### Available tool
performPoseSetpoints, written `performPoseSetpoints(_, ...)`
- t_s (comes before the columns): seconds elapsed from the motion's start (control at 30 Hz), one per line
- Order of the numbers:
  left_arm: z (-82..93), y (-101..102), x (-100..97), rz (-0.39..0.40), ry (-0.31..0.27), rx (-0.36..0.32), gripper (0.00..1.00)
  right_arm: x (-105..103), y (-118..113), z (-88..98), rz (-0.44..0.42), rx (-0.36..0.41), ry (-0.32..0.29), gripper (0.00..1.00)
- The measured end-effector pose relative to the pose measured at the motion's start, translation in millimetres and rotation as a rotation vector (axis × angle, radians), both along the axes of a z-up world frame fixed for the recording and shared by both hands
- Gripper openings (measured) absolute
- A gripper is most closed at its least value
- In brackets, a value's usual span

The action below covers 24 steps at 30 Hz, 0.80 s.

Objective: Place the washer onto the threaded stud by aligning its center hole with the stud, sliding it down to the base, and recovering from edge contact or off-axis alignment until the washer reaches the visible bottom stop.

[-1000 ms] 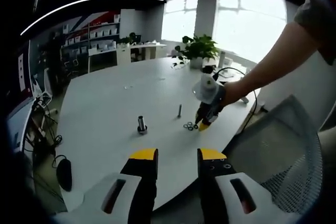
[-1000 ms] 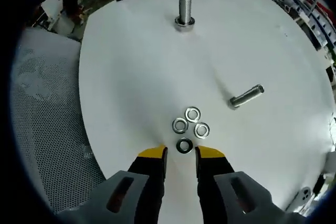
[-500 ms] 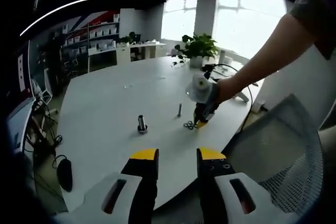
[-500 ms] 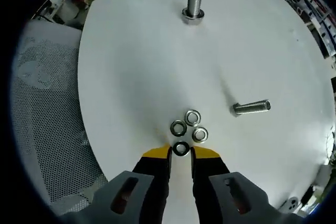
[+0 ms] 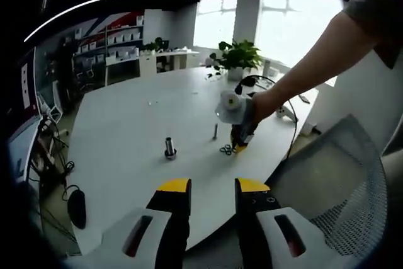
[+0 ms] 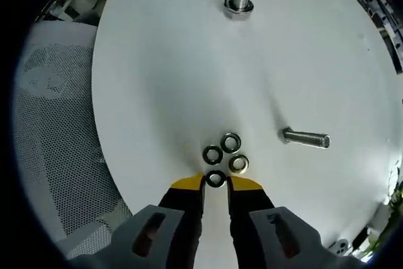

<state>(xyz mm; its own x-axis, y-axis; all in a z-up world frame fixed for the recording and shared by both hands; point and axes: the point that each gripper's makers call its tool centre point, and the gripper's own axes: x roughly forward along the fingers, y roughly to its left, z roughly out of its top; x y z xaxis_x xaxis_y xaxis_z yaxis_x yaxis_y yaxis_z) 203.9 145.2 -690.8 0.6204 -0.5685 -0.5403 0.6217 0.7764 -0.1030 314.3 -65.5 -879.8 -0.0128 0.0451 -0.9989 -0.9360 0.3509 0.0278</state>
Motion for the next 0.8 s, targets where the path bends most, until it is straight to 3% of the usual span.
performPoseSetpoints(0.23, -1.3, 0.0, -0.5, -0.003, 0.005, 0.005, 0.25, -3.8, 0.0, 1.3, -0.026, -0.034, -0.020, 0.15)
performPoseSetpoints(0.47, 0.0, 2.0, 0.8, 0.009, -0.001, 0.001, 0.25, -3.4, -1.8, 2.9, -0.071, 0.047, -0.065, 0.15)
performPoseSetpoints(0.8, 0.2, 1.5, 0.1, 0.004, -0.001, 0.004, 0.25, -2.3, -1.9, 3.1, -0.115, 0.083, -0.102, 0.13)
